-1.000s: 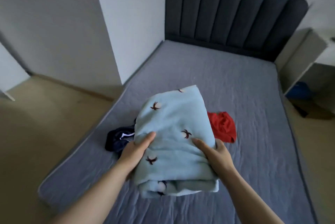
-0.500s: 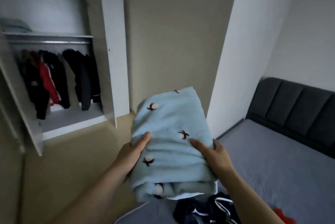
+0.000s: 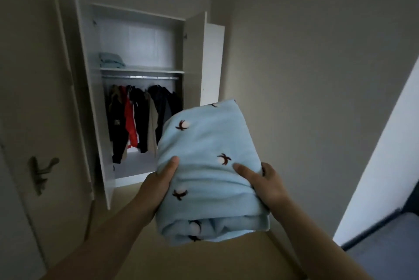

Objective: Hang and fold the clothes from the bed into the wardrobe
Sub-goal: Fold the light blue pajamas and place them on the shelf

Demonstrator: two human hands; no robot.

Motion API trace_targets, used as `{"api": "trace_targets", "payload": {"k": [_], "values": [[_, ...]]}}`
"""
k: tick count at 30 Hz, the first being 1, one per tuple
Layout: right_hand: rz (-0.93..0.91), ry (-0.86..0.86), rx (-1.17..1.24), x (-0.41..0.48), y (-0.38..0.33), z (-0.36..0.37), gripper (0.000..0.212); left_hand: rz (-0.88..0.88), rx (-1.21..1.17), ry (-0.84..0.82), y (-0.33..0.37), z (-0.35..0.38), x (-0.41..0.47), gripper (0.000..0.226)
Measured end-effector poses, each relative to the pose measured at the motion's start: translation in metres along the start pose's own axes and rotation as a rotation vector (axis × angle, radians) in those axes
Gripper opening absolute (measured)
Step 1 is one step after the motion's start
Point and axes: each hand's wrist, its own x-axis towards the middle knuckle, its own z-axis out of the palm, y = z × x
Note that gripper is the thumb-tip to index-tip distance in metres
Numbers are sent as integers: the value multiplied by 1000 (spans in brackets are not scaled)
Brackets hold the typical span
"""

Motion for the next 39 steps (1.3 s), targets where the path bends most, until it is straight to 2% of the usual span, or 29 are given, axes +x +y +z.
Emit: {"api": "trace_targets", "payload": {"k": [8,12,17,27,34,39], "values": [[-121,-140,41,113,-52,69,66,85,-25,142,45,-50,88,62],[-156,-175,69,167,-77,108,63,77,-28,188,62,-81,138,72],[-173,-208,29,238,-96,162,66,58,-37,225,73,-117,217,73],[-171,-127,9,383,-151,280,52,73,-115,148,114,-208,406,55],[-186,-125,27,500,-165,338,55,62,-138,103,126,-234,532,54],[-220,-166,76,585,-171,366,59,97,-115,137,138,-242,618,60]]}}
